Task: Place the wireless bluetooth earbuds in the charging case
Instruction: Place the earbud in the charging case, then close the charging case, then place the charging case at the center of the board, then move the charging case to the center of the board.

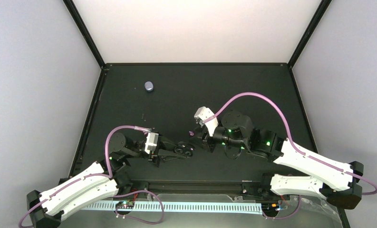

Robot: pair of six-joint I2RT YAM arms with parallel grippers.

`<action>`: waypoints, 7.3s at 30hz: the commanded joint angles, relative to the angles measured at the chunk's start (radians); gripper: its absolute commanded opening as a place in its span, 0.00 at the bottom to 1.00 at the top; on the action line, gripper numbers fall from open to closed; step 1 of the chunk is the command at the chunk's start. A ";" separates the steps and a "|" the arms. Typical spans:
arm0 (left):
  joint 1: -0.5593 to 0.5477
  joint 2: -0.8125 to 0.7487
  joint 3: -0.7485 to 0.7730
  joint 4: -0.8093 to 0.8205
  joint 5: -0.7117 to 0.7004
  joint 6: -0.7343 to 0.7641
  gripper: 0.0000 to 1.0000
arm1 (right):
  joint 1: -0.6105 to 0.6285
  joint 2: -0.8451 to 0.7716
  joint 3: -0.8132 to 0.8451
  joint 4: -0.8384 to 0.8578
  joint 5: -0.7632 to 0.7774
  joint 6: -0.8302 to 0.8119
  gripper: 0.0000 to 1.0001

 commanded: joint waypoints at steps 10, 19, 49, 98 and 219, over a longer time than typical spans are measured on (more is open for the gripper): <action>-0.005 -0.006 0.028 0.018 -0.008 0.015 0.02 | -0.013 -0.044 -0.049 0.140 -0.141 0.018 0.46; -0.006 -0.011 0.026 0.013 -0.011 0.018 0.01 | -0.014 -0.073 -0.063 0.180 -0.160 0.029 0.46; -0.004 0.029 0.073 -0.126 -0.606 -0.102 0.01 | -0.013 -0.313 -0.213 0.213 0.584 0.147 0.51; 0.321 1.517 0.999 -0.526 -0.408 -0.397 0.59 | -0.014 -0.513 -0.513 0.072 0.587 0.296 0.54; 0.200 0.911 0.391 -0.818 -0.853 -0.686 0.46 | -0.013 -0.484 -0.571 0.146 0.481 0.344 0.55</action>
